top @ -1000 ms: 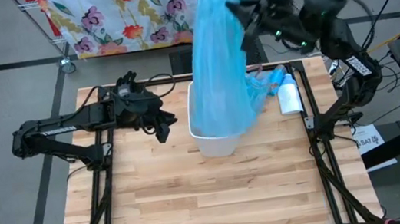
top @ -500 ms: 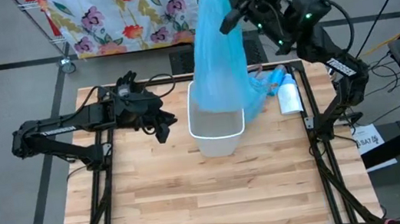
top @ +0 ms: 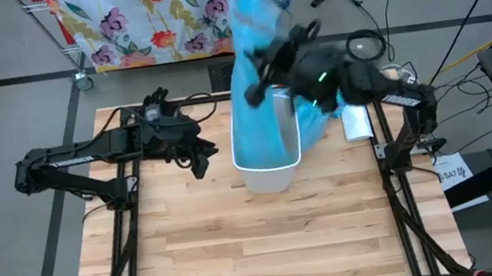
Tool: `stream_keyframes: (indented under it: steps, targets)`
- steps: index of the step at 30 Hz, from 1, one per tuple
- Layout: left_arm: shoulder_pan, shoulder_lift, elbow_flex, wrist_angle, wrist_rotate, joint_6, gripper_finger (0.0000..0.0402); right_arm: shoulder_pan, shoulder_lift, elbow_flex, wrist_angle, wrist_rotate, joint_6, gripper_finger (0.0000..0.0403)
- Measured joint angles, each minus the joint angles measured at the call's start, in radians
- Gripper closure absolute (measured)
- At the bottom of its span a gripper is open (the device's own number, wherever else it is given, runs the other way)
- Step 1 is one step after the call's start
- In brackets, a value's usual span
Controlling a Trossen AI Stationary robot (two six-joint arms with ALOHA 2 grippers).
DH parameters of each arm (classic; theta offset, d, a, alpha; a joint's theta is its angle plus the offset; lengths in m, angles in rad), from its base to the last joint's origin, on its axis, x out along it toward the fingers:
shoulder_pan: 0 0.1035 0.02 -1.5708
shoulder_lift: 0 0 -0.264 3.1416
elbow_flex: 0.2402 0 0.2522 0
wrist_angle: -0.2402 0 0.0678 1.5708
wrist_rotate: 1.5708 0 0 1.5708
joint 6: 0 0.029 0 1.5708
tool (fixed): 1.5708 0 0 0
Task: Place trash/remove bag and relplace
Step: Insert the new blue trash bag into the trash bin
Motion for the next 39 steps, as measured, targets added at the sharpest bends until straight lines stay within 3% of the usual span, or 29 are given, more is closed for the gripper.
stream_keyframes:
  steps: [5,11,15,27,34,39]
  targets:
    - [0.0,0.0,0.0,0.001,-0.001,0.0,0.0304,0.092,0.048,-0.002,-0.257,0.118,0.103,0.0403]
    - [0.0,-0.018,0.0,0.004,-0.008,0.0,0.0304,0.147,0.089,-0.002,-0.627,0.168,0.457,0.0403]
    - [0.0,-0.036,0.0,0.006,-0.009,0.008,0.0304,0.185,0.103,-0.002,-0.739,0.132,0.631,0.0403]
    - [0.005,-0.037,0.0,0.019,-0.01,0.053,0.0304,0.243,0.147,-0.001,-0.776,-0.174,0.939,0.0403]
    - [0.006,-0.037,0.0,0.016,0.036,0.111,0.0304,0.249,0.198,-0.001,-0.774,-0.199,0.978,0.0402]
    - [0.006,-0.037,0.0,-0.011,0.07,0.142,0.0304,0.263,0.205,-0.001,-0.769,-0.2,1.046,0.0373]
